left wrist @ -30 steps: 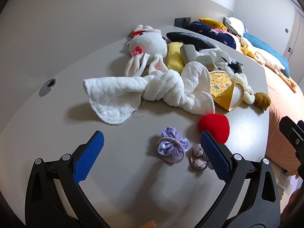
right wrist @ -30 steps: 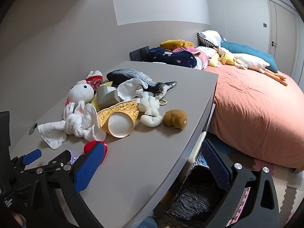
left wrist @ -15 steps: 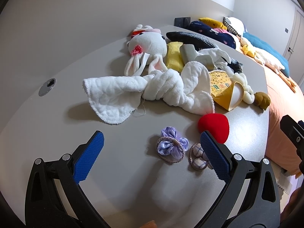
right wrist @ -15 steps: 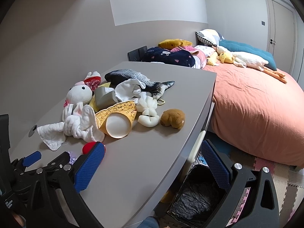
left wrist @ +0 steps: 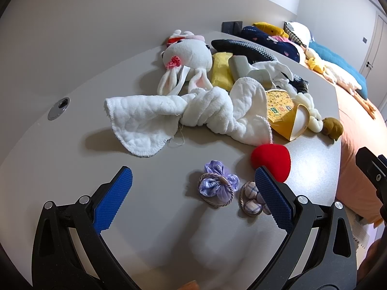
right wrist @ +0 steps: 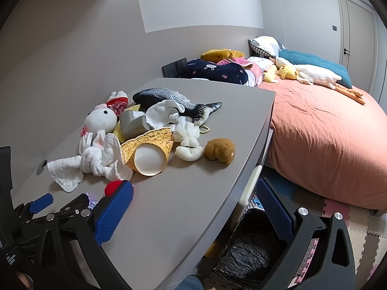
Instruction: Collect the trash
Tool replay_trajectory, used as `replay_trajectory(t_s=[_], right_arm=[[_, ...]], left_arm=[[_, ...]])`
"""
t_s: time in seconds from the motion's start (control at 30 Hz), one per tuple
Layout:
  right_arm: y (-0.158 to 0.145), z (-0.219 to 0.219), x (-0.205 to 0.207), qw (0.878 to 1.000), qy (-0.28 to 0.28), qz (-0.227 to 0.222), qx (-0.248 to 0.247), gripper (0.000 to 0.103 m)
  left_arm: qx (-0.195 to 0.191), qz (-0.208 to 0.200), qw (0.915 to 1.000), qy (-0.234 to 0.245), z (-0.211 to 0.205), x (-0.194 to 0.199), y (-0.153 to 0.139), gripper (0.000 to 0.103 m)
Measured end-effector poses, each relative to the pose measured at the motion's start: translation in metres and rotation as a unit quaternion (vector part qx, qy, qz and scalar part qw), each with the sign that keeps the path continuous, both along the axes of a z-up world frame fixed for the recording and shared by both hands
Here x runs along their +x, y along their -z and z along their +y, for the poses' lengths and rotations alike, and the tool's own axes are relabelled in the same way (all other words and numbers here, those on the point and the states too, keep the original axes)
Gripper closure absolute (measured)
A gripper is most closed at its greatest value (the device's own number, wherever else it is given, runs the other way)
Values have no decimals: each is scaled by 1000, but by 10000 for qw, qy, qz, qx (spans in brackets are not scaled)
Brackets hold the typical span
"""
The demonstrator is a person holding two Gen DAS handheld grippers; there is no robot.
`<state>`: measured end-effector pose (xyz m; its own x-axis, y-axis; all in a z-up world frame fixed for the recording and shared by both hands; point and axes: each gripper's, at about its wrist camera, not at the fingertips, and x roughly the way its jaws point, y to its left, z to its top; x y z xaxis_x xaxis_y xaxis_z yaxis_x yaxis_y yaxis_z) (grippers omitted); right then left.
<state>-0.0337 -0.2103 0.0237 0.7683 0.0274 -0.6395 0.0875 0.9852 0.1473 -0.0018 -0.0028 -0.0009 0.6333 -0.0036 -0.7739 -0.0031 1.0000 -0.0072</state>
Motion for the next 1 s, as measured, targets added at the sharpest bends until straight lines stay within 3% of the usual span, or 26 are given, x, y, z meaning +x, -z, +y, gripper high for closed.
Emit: replay_trajectory(t_s=[1.0], right_arm=[[7,1,3,9998,-42,161,139,2]], left_arm=[[-35,36,9999,115,7,4,0,5]])
